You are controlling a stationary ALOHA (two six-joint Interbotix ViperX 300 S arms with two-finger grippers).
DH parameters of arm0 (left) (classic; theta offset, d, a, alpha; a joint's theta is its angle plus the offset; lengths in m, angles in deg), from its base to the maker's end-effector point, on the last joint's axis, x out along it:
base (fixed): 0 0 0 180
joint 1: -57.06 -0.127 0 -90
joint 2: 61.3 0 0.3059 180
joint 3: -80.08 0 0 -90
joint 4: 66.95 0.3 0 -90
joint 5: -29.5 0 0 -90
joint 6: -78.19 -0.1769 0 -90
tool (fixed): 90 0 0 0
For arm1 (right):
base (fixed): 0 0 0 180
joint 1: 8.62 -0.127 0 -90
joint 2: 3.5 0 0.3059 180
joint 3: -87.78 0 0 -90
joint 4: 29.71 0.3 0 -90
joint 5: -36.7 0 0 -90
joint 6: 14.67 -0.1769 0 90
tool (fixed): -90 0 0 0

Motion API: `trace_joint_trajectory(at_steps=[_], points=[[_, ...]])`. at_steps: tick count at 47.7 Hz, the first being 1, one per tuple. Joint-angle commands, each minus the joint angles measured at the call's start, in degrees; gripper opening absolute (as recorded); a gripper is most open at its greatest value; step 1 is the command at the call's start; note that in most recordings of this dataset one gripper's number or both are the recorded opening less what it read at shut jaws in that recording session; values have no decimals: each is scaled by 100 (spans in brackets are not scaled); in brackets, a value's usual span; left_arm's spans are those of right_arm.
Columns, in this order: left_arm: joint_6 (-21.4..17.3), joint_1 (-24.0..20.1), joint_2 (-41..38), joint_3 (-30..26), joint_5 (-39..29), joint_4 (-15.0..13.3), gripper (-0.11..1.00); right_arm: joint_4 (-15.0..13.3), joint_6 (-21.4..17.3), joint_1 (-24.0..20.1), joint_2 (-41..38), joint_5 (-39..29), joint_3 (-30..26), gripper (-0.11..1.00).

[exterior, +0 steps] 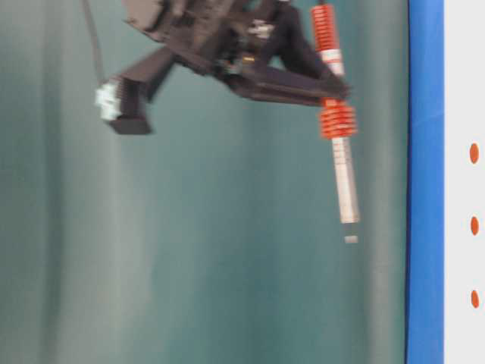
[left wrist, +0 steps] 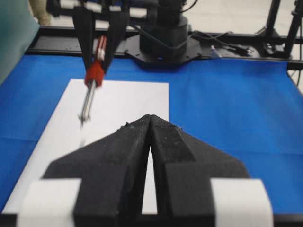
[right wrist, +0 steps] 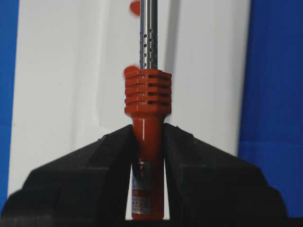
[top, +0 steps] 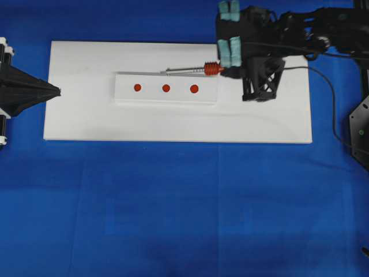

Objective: Touch the tip of the soldering iron to the mark.
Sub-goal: 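Raise the iron and move it further right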

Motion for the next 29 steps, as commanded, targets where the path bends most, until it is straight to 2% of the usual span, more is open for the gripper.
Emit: trace_joint_trajectory(at_steps=[1, 29], points=[[0, -9, -53, -70, 62, 0, 0, -44, -9, 9, 220, -9, -176, 6], [0, -9, -44, -70, 62, 0, 0, -53, -9, 26, 229, -193, -97, 6]])
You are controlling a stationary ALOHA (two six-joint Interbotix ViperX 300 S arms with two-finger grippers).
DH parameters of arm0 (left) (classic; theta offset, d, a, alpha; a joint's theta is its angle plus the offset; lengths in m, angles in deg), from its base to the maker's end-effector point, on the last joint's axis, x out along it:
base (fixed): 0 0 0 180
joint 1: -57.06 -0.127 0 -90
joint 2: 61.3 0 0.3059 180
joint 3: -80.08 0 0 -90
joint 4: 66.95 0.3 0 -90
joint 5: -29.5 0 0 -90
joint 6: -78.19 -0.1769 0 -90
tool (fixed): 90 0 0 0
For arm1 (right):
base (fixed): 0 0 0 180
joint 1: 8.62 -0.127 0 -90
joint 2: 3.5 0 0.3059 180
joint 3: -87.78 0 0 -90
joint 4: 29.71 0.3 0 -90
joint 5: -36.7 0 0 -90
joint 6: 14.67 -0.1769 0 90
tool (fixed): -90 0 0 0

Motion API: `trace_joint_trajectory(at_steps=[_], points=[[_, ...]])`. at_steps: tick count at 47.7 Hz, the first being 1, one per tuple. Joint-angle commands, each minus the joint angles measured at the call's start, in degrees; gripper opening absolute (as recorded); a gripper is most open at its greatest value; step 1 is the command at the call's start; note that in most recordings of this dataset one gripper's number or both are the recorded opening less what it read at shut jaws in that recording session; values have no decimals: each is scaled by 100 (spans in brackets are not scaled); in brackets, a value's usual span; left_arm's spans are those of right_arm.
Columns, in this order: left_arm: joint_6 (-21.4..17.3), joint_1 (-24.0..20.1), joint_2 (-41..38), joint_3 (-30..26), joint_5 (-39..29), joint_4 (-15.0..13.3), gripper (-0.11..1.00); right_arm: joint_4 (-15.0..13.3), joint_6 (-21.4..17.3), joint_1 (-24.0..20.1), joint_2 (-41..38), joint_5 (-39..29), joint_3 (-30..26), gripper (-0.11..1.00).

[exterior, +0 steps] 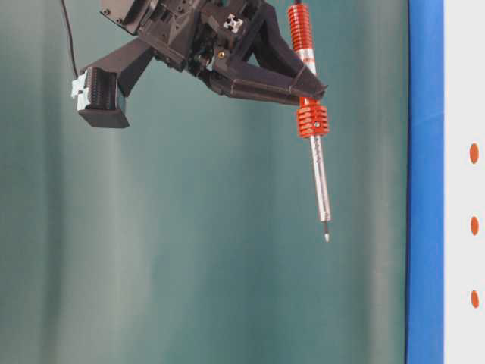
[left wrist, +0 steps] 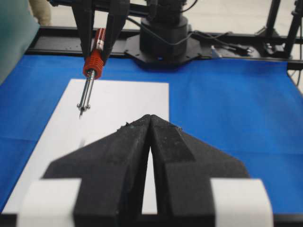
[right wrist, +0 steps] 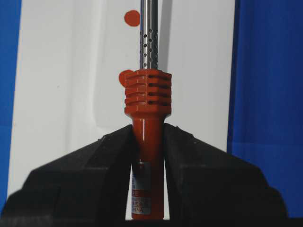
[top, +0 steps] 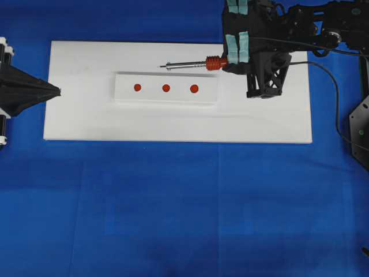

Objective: Touch the tip of the soldering iron to the mark.
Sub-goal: 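Raise the iron and move it further right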

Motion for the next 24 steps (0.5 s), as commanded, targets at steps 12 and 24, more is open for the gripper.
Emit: trace_joint_trajectory(at_steps=[12, 24], points=[[0, -9, -53, -70, 53, 9, 0, -185, -360, 123, 360, -272, 237, 6], [0, -9, -53, -62, 62, 9, 0, -492, -835, 132, 896, -475, 729, 6]])
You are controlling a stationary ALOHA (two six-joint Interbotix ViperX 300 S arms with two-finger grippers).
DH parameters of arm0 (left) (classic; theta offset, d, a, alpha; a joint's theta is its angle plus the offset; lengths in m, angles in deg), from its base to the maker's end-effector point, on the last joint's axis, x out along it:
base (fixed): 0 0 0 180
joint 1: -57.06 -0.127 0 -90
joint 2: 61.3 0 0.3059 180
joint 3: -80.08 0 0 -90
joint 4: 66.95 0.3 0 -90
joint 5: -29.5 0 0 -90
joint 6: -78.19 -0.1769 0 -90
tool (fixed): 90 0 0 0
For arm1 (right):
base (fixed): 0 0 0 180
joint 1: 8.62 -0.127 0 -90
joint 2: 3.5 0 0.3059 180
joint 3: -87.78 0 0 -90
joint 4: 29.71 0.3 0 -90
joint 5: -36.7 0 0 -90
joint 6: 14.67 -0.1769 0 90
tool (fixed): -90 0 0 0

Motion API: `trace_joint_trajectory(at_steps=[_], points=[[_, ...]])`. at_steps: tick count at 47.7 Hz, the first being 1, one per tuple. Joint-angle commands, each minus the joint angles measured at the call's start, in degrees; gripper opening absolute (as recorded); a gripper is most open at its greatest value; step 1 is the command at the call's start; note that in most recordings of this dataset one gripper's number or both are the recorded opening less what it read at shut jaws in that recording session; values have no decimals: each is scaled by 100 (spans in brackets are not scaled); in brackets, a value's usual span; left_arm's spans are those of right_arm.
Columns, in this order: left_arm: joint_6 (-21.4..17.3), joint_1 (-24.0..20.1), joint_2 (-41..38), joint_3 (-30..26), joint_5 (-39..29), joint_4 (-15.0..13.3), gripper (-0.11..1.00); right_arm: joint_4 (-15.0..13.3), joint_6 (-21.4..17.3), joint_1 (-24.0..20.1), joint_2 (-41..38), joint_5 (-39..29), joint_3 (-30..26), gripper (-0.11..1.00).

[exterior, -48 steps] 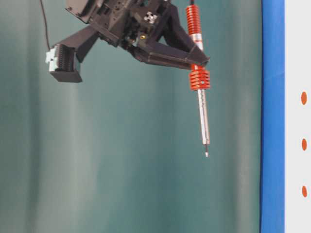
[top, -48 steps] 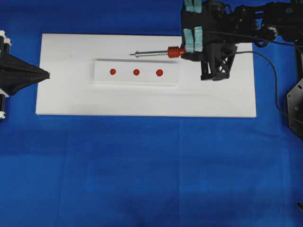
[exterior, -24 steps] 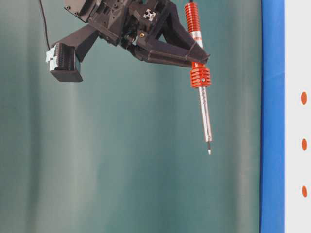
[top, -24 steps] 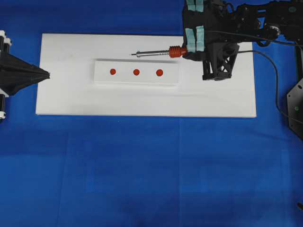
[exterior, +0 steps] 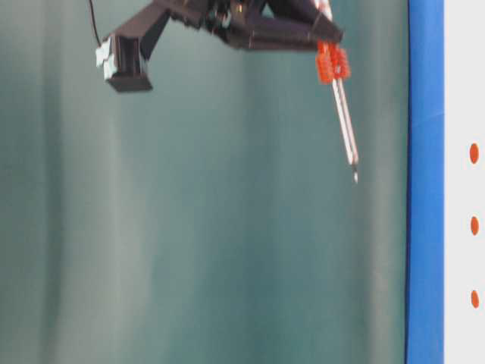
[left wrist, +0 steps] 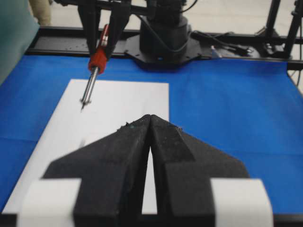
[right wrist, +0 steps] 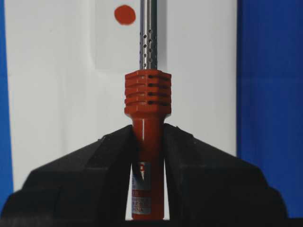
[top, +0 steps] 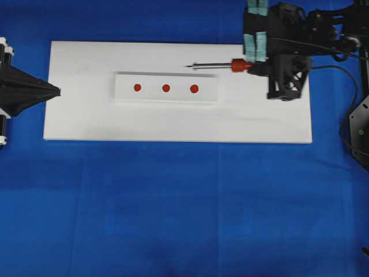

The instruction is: Touch the tip of the soldering iron to the mark.

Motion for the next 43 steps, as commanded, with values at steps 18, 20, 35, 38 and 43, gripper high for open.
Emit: trace_joint_trajectory(at_steps=[18, 20, 35, 38, 43], points=[[0, -9, -53, -62, 97, 9, 0, -44, -97, 9, 527, -18, 281, 6], [0, -9, -53, -62, 97, 9, 0, -44, -88, 0, 501, -26, 272, 6], [0, -9, -44, -62, 97, 9, 0, -53, -88, 9, 431, -18, 246, 6], [0, -9, -53, -62, 97, 9, 0, -53, -88, 0, 431, -18, 246, 6], [0, -9, -53, -62, 97, 9, 0, -53, -88, 0, 431, -18, 255, 6]])
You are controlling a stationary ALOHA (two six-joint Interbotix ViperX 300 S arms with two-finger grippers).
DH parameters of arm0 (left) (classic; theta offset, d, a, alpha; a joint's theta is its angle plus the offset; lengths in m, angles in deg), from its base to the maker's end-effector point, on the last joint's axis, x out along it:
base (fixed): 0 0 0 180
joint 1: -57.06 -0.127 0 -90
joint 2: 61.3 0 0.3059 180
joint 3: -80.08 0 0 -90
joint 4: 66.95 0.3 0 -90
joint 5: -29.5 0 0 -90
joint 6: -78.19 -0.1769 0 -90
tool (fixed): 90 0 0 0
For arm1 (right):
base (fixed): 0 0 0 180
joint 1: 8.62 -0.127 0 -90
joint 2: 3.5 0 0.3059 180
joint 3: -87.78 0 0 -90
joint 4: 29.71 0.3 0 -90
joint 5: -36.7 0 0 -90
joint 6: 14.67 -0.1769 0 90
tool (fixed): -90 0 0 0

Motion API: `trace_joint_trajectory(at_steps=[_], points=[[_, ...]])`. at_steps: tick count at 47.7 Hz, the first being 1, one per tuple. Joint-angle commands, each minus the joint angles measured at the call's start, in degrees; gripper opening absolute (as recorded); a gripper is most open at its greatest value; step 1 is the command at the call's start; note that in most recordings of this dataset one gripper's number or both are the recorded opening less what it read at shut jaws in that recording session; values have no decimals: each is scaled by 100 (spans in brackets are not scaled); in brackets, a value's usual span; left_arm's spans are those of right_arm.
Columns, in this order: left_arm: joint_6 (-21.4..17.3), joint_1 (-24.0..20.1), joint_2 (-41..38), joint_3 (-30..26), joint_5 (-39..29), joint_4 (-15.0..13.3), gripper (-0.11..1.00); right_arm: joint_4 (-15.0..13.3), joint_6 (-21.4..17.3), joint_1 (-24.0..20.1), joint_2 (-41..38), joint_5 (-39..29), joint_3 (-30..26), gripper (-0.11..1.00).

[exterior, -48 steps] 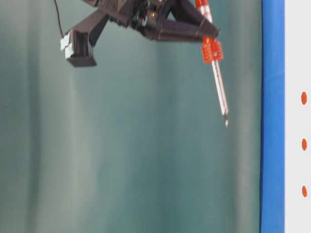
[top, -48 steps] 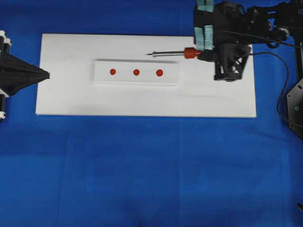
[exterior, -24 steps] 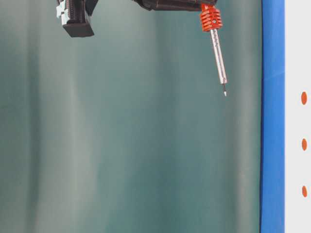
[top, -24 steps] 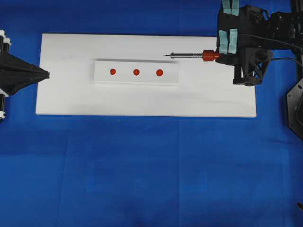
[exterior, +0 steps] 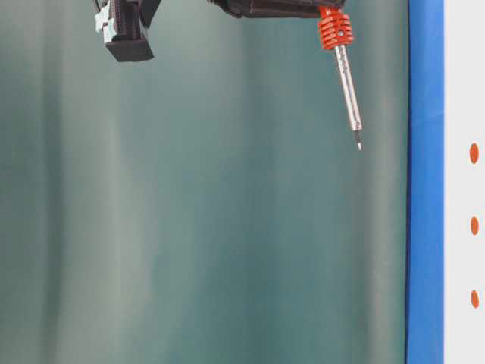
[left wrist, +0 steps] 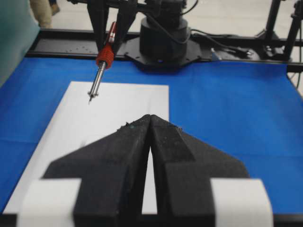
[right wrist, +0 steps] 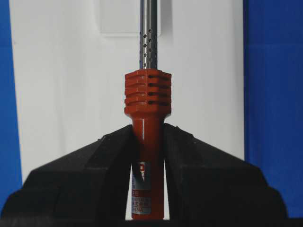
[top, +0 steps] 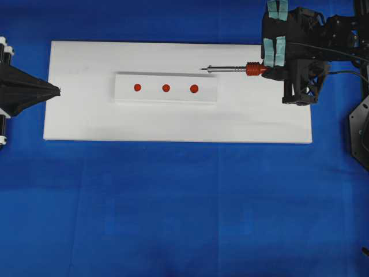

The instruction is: Touch the tip of the soldering iron to the mark.

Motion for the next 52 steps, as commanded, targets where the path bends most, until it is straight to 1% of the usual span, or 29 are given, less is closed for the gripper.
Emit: trace_joint_trajectory(at_steps=[1, 28, 43, 52], points=[[9, -9, -53, -70, 62, 9, 0, -9, 0, 0, 35, 35, -97, 6], [9, -9, -53, -70, 62, 0, 0, 0, -9, 0, -9, 44, -62, 6], [9, -9, -53, -70, 62, 0, 0, 9, -9, -26, -325, 193, -35, 6], [0, -9, -53, -70, 62, 0, 0, 35, -9, -53, -633, 466, 114, 6]])
